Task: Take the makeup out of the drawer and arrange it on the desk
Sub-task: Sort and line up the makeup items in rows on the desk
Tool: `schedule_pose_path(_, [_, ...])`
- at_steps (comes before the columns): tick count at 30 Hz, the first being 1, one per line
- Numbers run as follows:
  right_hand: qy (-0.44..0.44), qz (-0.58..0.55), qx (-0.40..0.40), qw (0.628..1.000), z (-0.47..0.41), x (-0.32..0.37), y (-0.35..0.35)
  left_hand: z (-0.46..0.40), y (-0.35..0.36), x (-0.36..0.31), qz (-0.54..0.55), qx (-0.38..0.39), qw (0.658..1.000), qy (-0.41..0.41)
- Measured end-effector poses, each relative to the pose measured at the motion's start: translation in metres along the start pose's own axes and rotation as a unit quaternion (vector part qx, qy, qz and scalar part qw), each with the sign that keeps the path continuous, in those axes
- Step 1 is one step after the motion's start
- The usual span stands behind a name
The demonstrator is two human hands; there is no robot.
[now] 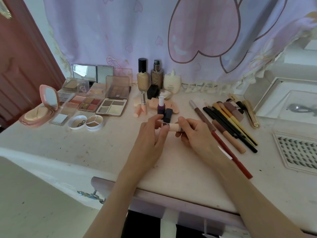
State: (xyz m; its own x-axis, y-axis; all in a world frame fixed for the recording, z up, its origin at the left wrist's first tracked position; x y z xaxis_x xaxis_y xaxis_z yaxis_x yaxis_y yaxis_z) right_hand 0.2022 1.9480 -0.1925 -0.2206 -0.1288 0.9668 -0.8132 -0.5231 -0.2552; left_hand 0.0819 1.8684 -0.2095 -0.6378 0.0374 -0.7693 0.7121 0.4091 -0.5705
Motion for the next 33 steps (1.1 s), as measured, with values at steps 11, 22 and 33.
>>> schedule_pose_path(11, [0.072,-0.249,0.099,0.961,0.0,0.002,-0.003,0.002,-0.003,-0.009,-0.016,-0.017,1.0,-0.014])
schedule_pose_path(22, [0.026,-0.194,0.069,0.978,0.002,0.001,0.0,-0.002,0.001,-0.003,-0.048,0.032,0.998,-0.034])
schedule_pose_path(33, [-0.001,-0.207,0.038,0.978,0.002,-0.002,0.004,-0.001,-0.006,-0.005,0.061,-0.01,0.997,-0.05])
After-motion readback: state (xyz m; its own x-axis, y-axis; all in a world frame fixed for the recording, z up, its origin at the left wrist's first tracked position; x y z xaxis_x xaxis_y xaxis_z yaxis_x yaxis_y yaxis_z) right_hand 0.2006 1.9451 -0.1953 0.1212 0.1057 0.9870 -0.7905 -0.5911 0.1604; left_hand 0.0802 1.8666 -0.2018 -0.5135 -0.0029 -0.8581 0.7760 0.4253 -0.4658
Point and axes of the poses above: each hand's wrist, its own z-axis away from the middle knuckle, its own y-axis out of the palm, x = y × z, the point moved 1 cm from there along -z, towards the middle knuckle, and after that the axes turned 5 degrees about x, right-handed, at the moved point
